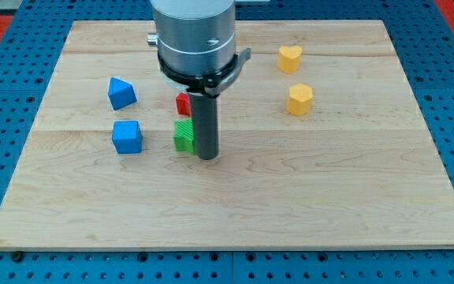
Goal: Move the blue cube parallel to the bottom of the yellow hexagon
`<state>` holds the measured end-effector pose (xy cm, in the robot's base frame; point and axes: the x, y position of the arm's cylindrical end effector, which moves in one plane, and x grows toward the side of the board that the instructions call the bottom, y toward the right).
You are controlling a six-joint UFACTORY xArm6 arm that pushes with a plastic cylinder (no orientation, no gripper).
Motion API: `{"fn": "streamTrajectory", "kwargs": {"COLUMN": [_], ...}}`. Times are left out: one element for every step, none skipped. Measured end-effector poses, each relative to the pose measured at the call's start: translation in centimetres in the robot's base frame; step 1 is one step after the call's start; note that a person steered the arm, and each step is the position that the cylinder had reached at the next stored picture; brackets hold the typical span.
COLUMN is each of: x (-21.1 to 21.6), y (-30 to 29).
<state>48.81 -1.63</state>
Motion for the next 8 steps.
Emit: {"fn": "streamTrajectory", "kwargs": {"x": [1.0, 5.5, 6.1, 5.7, 5.7, 5.7, 5.3, 3.9], "y": [1.4, 0.3, -0.7, -2.0, -4.8, -8.8, -9.8, -11.1]}}
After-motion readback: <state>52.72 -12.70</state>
